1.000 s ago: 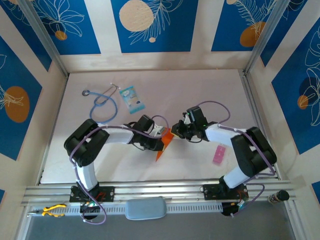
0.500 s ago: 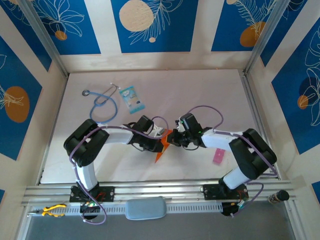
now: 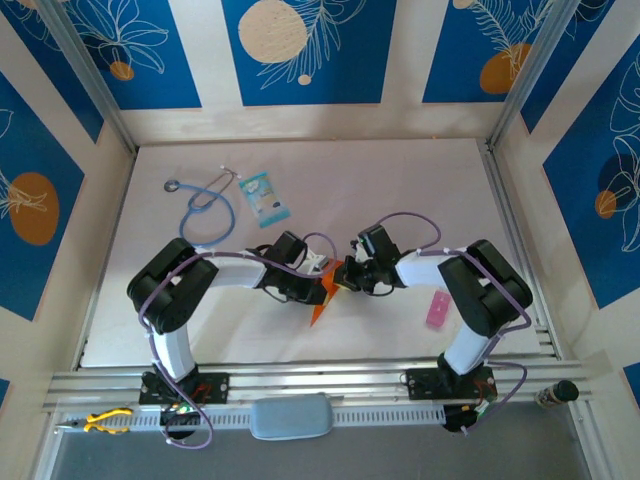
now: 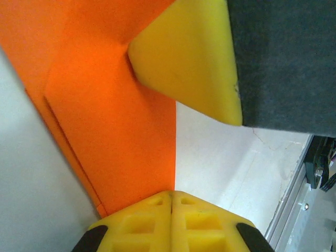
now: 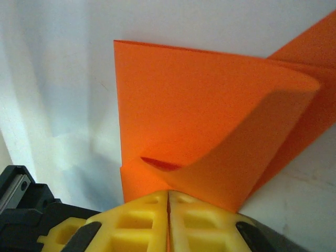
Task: Fold a paper plane with a square sheet of paper (pick it up from the middle)
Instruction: Fold the wing for the fifth time at the center of the table.
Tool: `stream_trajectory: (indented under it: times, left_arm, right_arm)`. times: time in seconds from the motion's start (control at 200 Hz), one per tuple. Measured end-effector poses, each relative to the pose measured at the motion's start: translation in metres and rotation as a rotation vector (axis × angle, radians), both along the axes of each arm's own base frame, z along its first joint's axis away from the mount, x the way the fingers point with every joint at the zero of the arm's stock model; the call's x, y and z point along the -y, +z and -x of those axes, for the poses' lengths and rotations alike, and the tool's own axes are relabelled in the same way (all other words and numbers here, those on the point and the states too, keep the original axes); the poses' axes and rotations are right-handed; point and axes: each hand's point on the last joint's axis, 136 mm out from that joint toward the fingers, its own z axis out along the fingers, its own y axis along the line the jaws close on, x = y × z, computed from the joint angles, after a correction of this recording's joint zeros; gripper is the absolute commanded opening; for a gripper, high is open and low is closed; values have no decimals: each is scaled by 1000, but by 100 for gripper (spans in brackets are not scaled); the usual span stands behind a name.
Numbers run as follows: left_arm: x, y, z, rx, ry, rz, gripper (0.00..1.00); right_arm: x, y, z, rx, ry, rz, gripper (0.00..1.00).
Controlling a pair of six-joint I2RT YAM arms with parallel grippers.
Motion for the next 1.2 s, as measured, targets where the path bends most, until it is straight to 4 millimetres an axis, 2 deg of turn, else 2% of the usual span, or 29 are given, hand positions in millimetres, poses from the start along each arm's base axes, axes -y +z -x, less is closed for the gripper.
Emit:
stream_trajectory:
  times: [0.115, 0.745, 1.196]
  left_arm:
    - [0, 0, 0, 8, -6, 2, 0]
    - [-2, 0, -1, 29, -6, 5, 0]
    - [-3, 0, 1, 23, -5, -1, 0]
  right_arm:
    - [2, 0, -4, -5, -15, -10, 9]
    - [43, 1, -45, -4, -201, -13, 9]
    - [72, 4, -73, 18, -312, 54, 9]
